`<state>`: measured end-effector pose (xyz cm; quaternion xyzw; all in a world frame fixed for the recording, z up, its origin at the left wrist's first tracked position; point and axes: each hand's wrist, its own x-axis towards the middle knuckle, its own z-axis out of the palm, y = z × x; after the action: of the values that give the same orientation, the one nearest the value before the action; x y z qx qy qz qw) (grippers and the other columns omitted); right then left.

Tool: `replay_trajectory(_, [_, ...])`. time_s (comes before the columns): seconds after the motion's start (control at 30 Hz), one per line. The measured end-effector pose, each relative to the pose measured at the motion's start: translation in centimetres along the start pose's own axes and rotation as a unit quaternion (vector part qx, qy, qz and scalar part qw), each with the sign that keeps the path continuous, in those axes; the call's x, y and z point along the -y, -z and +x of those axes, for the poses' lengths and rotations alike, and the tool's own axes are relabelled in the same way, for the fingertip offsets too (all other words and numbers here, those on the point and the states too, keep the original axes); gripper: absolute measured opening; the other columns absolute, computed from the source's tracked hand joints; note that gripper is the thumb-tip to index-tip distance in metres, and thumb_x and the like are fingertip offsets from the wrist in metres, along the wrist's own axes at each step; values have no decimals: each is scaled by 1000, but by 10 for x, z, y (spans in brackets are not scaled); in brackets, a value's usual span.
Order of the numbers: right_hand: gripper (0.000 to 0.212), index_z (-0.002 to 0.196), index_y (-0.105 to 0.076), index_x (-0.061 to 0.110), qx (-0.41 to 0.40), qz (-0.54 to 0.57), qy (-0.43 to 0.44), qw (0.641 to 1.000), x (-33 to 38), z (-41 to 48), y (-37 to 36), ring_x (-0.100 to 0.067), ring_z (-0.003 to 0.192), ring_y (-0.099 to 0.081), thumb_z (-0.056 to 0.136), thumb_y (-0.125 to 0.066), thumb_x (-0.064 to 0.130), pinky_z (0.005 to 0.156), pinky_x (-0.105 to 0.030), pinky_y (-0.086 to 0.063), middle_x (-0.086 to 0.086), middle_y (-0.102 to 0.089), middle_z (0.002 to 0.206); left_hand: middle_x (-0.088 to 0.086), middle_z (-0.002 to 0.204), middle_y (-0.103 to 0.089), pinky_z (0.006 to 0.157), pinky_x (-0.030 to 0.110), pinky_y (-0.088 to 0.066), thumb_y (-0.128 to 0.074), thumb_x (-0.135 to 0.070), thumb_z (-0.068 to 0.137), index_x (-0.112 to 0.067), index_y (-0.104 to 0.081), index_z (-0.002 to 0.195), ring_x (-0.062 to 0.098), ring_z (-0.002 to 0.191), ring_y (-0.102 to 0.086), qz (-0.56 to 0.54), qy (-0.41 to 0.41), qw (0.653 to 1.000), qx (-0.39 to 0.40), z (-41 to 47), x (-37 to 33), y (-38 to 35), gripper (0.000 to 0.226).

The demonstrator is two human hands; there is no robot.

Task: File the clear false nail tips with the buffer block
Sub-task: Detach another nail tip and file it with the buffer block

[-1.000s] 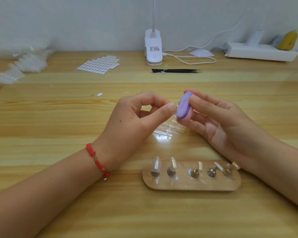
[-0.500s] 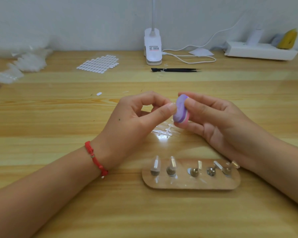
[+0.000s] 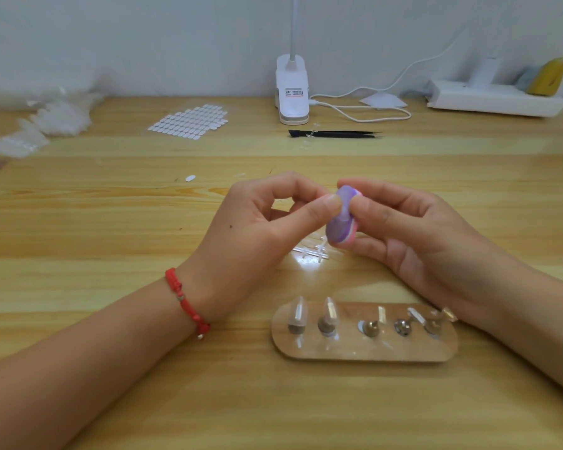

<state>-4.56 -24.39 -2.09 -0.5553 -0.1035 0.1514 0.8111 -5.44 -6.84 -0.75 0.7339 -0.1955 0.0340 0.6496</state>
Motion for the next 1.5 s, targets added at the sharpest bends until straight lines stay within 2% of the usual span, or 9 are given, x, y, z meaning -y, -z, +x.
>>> replay_trajectory(0.17, [23,94,-79,15,16,-21,-1,1000,0,-1,-4,-11,76,-72,72,-73,16,68,-21,-57,-4,-75,86,-9,53,-46,45,5,-28,-61,-28,72,-14,-63,70,1,38,-38,-13,-4,1000,-21,1,0,2,15])
replay_trajectory(0.23, [21,92,-79,15,-6,-8,-1,1000,0,0,-2,-13,77,-72,72,-72,15,68,-23,-57,-6,-75,87,18,62,-46,46,8,-27,-63,-30,72,-16,-63,69,2,41,-33,4,2,1000,-9,0,0,1,14])
replay_trajectory(0.3, [22,90,-79,14,-18,-2,1,1000,0,0,-1,-15,77,-72,70,-69,15,68,-23,-57,-8,-75,87,26,71,-45,46,11,-27,-70,-29,76,-18,-64,68,2,43,-31,16,2,1000,-2,0,0,1,15])
replay_trajectory(0.5, [24,88,-80,17,-15,-9,-4,1000,1,0,-3,-14,75,-72,66,-70,17,68,-23,-57,-6,-75,85,29,72,-44,45,13,-26,-63,-30,72,-16,-63,68,3,44,-30,15,5,1000,-7,0,0,3,14])
replay_trajectory(0.87, [20,85,-79,17,-13,-29,10,999,0,-1,-6,-12,69,-72,67,-71,13,64,-21,-57,-4,-74,78,27,70,-47,45,13,-28,-67,-15,83,-11,-67,73,2,43,-32,33,13,998,-50,0,4,3,11])
replay_trajectory(1.03, [26,91,-75,11,-47,0,12,999,0,1,-2,-15,72,-72,66,-71,18,66,-23,-57,-7,-74,80,38,75,-52,63,26,-39,-66,-30,73,-8,-70,76,21,67,-45,19,24,998,-46,0,5,1,23])
replay_trajectory(1.2, [21,84,-78,14,-35,-15,13,999,-1,0,-5,-15,70,-72,64,-71,16,64,-22,-57,-6,-74,78,38,71,-50,60,23,-38,-67,-32,70,-10,-70,71,20,65,-42,18,13,998,-63,-1,3,2,22])
replay_trajectory(1.33, [26,95,-71,10,-52,7,15,999,0,1,-2,-16,74,-73,70,-69,16,68,-23,-57,-7,-74,81,40,71,-49,63,27,-38,-70,-28,72,-10,-69,69,22,67,-44,15,9,998,-59,-2,4,2,18])
replay_trajectory(1.5, [21,91,-75,12,-37,2,11,999,-1,1,-3,-15,73,-72,71,-68,14,66,-24,-57,-7,-74,81,40,69,-47,59,26,-34,-76,-24,74,-8,-68,69,22,65,-40,14,2,998,-60,-1,6,3,18])
